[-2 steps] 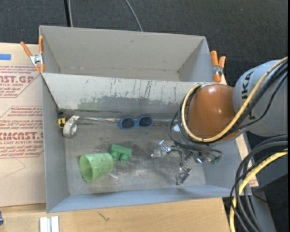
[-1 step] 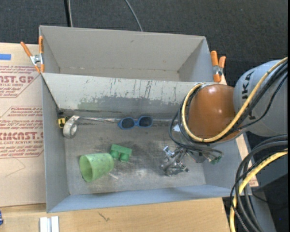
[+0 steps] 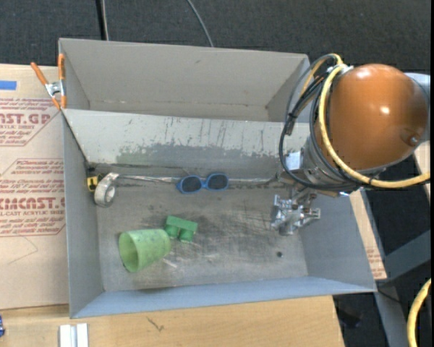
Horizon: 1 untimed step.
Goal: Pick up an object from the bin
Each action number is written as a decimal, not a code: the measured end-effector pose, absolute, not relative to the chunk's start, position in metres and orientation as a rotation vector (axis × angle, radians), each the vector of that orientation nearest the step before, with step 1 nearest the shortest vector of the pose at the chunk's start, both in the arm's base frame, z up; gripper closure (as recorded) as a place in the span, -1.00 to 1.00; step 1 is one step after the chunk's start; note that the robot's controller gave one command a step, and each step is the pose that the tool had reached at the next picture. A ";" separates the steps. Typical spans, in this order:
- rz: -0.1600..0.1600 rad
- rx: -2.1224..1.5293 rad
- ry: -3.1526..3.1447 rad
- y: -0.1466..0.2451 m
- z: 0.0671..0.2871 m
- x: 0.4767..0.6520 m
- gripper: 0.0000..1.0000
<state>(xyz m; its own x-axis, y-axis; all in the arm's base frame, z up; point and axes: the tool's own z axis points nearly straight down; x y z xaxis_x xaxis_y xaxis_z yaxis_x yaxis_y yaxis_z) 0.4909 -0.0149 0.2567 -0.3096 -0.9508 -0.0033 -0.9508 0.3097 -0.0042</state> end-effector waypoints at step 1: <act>0.010 -1.912 2.497 -0.025 0.175 0.505 1.00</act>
Offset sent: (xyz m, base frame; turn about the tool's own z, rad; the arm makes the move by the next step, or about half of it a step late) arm 0.0147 -0.0109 -0.0761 -0.0524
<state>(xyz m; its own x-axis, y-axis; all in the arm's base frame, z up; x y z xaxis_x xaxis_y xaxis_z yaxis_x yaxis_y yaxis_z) 0.5047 -0.0249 0.1754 -0.2607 -0.9654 -0.0016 -0.9654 0.2607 0.0068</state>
